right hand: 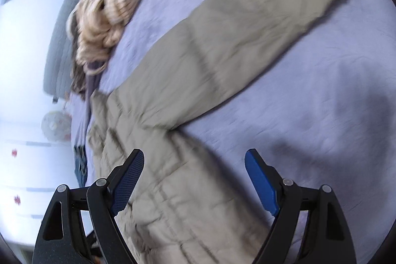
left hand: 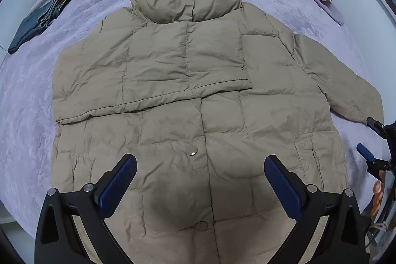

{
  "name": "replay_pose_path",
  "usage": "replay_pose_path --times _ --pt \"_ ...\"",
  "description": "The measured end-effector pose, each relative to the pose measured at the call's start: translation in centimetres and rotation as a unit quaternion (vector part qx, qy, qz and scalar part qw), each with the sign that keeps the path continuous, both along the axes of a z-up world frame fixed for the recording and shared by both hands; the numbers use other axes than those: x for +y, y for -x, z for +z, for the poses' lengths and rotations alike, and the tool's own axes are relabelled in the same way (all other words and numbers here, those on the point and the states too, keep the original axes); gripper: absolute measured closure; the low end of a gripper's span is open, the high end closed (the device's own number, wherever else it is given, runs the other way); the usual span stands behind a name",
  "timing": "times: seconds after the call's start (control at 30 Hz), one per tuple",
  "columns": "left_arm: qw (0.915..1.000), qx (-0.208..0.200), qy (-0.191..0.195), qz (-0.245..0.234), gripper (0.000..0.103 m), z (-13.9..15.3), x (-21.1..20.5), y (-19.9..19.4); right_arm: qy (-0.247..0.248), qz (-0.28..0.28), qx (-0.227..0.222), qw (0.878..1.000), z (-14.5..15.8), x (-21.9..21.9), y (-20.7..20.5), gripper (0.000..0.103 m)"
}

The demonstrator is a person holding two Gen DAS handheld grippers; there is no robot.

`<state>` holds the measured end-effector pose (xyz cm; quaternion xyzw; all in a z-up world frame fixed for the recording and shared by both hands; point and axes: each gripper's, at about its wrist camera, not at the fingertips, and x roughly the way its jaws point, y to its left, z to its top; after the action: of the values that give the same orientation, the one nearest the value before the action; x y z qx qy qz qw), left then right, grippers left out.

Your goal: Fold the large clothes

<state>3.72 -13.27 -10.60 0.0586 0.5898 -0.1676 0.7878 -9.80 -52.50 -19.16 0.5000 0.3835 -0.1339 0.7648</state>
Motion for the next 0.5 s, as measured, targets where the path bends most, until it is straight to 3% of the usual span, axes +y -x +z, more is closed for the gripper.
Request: replay_pose_path --times 0.27,0.5 --pt "0.9999 0.004 -0.012 -0.011 0.0 -1.0 -2.2 -1.2 -0.052 -0.137 0.013 0.989 -4.6 -8.9 1.4 0.017" --pt "0.9999 0.011 -0.007 0.0 0.0 -1.9 -3.1 -2.1 -0.075 -0.174 -0.06 0.98 -4.4 -12.8 -1.2 0.017"
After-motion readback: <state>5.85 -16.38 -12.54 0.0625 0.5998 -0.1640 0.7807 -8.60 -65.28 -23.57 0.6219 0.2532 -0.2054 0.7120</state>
